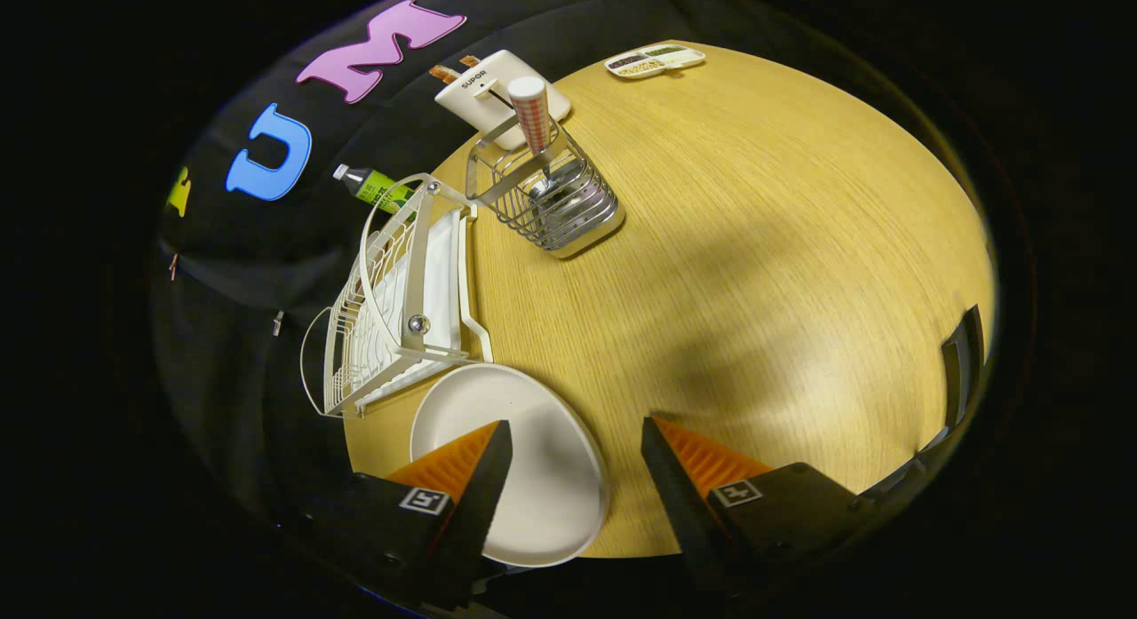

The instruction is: Take the plate from the dish rack, then take the spoon from the basket and place it into the plate.

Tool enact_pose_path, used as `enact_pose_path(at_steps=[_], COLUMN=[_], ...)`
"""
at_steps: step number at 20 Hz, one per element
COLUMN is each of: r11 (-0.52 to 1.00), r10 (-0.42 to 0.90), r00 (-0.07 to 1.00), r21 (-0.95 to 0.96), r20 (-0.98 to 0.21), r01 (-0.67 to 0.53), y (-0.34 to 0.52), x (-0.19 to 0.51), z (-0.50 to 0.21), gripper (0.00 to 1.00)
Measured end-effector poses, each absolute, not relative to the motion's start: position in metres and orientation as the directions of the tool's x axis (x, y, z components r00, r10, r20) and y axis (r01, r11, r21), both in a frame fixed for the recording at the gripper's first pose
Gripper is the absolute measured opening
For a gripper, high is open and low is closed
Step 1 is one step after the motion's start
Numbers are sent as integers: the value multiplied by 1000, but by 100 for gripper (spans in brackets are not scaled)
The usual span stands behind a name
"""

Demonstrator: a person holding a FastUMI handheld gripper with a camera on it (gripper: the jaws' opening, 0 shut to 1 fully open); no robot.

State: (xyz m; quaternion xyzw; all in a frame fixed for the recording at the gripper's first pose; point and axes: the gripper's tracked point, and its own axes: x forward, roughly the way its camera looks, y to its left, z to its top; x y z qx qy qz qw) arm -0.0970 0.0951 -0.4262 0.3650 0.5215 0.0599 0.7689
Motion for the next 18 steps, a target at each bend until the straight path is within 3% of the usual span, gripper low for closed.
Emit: enact_pose_path(at_steps=[1, 2, 12, 18], r11=[742, 757, 857, 931], r10=[461, 446, 294, 234], r00=[455, 465, 682, 733], r21=[612, 599, 501, 365], r20=[-762, -765, -670, -639], r01=[275, 259, 122, 21], y=[90, 86, 20, -6], x=[-97, -97, -55, -20], z=[-423, -419, -315, -284], gripper=[98, 98, 99, 99])
